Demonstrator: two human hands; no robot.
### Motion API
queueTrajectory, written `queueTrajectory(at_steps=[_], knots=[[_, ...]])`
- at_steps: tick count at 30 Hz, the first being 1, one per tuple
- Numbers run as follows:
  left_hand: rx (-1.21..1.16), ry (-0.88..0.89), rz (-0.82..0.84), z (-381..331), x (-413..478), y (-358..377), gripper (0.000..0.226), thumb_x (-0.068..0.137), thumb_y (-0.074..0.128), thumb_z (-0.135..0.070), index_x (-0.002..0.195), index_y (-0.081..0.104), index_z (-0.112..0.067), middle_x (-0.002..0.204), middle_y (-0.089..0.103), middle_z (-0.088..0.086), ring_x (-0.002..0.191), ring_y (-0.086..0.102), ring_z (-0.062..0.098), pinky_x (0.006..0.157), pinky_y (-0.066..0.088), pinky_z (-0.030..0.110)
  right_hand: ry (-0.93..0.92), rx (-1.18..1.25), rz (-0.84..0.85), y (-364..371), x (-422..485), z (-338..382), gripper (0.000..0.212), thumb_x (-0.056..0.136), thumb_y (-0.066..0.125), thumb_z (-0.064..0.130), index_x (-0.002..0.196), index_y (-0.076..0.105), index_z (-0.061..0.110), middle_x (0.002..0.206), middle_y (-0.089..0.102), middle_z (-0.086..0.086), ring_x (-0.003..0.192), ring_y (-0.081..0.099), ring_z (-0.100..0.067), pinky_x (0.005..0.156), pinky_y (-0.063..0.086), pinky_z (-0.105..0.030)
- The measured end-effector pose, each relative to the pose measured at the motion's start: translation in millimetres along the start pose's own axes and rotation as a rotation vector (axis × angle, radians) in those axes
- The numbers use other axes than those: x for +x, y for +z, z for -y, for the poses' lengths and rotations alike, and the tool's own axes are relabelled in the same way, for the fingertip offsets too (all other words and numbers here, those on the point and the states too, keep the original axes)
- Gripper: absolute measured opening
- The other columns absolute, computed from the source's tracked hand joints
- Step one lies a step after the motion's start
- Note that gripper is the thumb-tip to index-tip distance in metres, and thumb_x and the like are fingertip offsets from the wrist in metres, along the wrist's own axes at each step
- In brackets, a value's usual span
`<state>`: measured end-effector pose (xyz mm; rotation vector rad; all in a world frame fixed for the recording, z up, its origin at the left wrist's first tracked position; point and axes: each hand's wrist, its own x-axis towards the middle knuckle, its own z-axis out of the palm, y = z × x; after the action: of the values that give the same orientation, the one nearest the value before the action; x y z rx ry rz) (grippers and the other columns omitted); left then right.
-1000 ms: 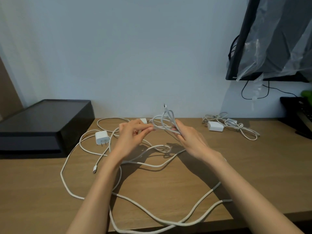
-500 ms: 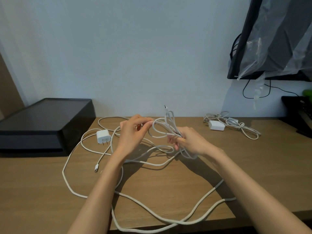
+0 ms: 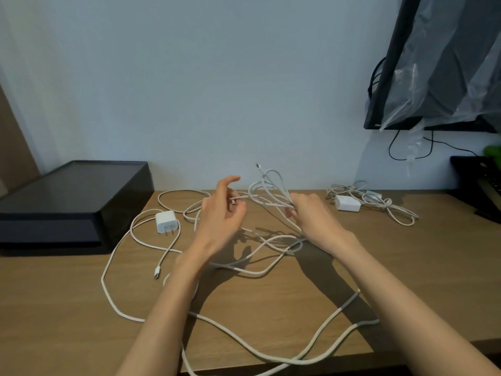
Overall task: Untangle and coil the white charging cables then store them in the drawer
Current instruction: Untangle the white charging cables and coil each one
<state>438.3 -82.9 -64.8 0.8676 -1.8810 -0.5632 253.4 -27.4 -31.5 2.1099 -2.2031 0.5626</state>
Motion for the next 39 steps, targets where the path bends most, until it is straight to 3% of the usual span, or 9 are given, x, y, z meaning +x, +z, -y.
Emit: queueTrajectory(at_steps=[2,5,11,15,19,21,24,34,39], knots=[[0.238,0.154,-0.014,-1,-3,4,0.077,0.078,0.052,-0.04,0.145,0.014,-0.03,0.126,0.04,0.004,0.11,0.038,0.013,0.099,0.032,0.031,0.005,-0.18,-0.006,-8,0,3,0.016,0.095,0.046,0.003,0.1,0.059,0.008,0.091,0.059,-0.012,0.089,0.058,-0.033,0.067,0.039,-0.033],[0.454,0.371,-0.029,5,-3,10,0.101,0.074,0.066,-0.043,0.147,-0.002,-0.03,0.153,0.006,0.006,0.142,0.008,0.026,0.115,0.016,0.046,0.003,-0.318,0.068,-18,2,9,0.022,0.092,0.045,-0.002,0.104,0.059,0.008,0.104,0.061,-0.013,0.097,0.059,-0.034,0.076,0.044,-0.037],[0.857,0.571,-0.011,5,-4,14,0.1,0.068,0.073,-0.048,0.149,0.022,-0.018,0.156,0.02,0.003,0.146,0.004,0.025,0.111,-0.011,0.058,-0.09,-0.264,0.233,-21,0,22,0.015,0.095,0.055,0.026,0.084,0.059,0.017,0.088,0.058,-0.007,0.087,0.061,-0.032,0.067,0.038,-0.032],[0.843,0.538,-0.062,5,-3,13,0.069,0.072,0.073,-0.043,0.131,0.052,-0.014,0.136,0.054,0.0,0.136,0.038,0.021,0.111,-0.008,0.059,-0.162,-0.066,0.305,-23,-1,26,0.036,0.095,0.053,0.042,0.071,0.056,0.015,0.063,0.051,0.0,0.055,0.054,-0.022,0.056,0.042,-0.033],[0.765,0.493,-0.061,8,-1,15,0.044,0.065,0.082,-0.03,0.102,0.063,-0.016,0.101,0.067,-0.001,0.097,0.063,0.022,0.11,0.025,0.049,-0.203,0.081,0.356,-28,-6,30,0.033,0.096,0.053,0.033,0.066,0.053,0.018,0.058,0.048,0.001,0.042,0.049,-0.015,0.049,0.041,-0.025],[0.766,0.494,-0.059,8,-1,16,0.032,0.062,0.083,-0.02,0.085,0.062,-0.014,0.081,0.065,0.0,0.073,0.06,0.024,0.086,0.047,0.039,-0.207,0.113,0.374,-26,-7,29,0.032,0.095,0.053,0.034,0.067,0.054,0.02,0.06,0.049,0.0,0.038,0.047,-0.01,0.048,0.042,-0.026],[0.821,0.488,-0.052,3,-1,15,0.03,0.056,0.082,-0.008,0.072,0.057,-0.011,0.064,0.058,0.005,0.053,0.05,0.026,0.05,0.035,0.028,-0.192,0.094,0.388,-22,-6,29,0.026,0.094,0.056,0.035,0.075,0.052,0.018,0.067,0.052,0.001,0.042,0.052,-0.008,0.052,0.046,-0.029],[0.861,0.389,-0.058,1,0,5,0.036,0.047,0.074,0.008,0.067,0.05,-0.01,0.055,0.051,0.006,0.048,0.044,0.029,0.051,0.02,0.026,-0.291,-0.056,0.238,-9,-14,41,0.032,0.101,0.04,0.038,0.076,0.033,0.019,0.067,0.037,0.007,0.057,0.036,-0.011,0.051,0.025,-0.031],[0.616,0.333,-0.101,10,1,2,0.041,0.074,0.076,-0.016,0.11,0.056,-0.011,0.084,0.066,0.002,0.077,0.062,0.025,0.067,0.039,0.031,-0.254,0.111,0.189,-4,-8,21,0.024,0.102,0.039,0.031,0.087,0.044,0.014,0.072,0.048,0.002,0.064,0.047,-0.02,0.057,0.033,-0.029]])
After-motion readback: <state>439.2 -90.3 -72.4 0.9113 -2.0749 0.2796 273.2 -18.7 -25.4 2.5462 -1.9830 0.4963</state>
